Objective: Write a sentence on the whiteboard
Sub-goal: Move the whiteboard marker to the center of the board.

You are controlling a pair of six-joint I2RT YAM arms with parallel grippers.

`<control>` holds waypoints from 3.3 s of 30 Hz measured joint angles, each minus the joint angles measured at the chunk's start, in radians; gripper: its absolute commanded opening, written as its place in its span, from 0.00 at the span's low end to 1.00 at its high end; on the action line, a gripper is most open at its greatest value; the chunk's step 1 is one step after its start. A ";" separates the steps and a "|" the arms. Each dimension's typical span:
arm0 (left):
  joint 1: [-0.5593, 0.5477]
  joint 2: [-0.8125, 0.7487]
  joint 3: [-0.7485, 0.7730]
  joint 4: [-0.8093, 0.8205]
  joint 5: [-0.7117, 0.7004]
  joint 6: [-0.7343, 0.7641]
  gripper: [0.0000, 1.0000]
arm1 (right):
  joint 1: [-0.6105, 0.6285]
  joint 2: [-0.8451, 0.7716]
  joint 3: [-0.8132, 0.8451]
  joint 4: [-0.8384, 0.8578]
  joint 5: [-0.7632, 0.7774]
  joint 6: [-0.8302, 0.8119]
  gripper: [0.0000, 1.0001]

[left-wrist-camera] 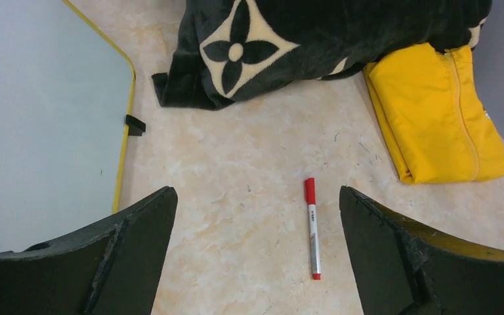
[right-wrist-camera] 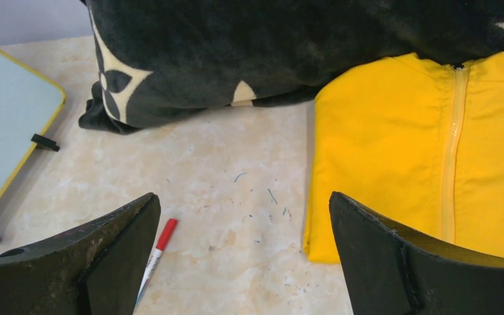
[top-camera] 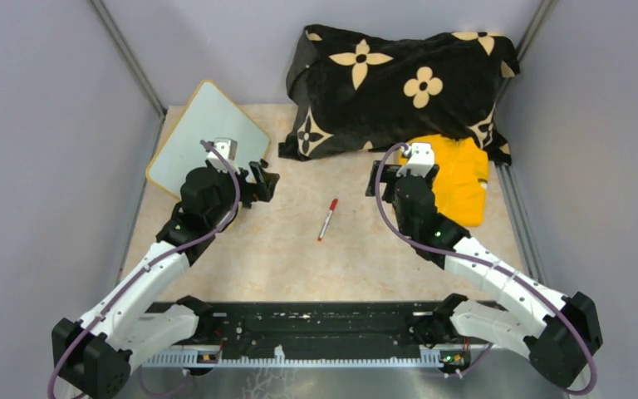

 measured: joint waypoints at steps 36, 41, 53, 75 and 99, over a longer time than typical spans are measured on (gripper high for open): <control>0.006 0.017 -0.042 -0.008 -0.200 -0.115 0.99 | 0.109 0.365 0.109 -0.054 -0.217 0.198 0.78; 0.006 0.010 -0.042 -0.014 -0.224 -0.118 0.99 | 0.115 0.521 0.204 -0.086 -0.259 0.259 0.66; 0.006 -0.009 -0.042 -0.014 -0.230 -0.118 0.99 | 0.143 0.768 0.331 -0.190 -0.291 0.328 0.52; 0.006 -0.018 -0.042 -0.014 -0.212 -0.126 0.99 | 0.143 0.861 0.370 -0.237 -0.299 0.336 0.17; 0.006 -0.026 -0.042 -0.014 -0.211 -0.126 0.99 | -0.138 0.732 0.278 -0.269 -0.354 0.227 0.00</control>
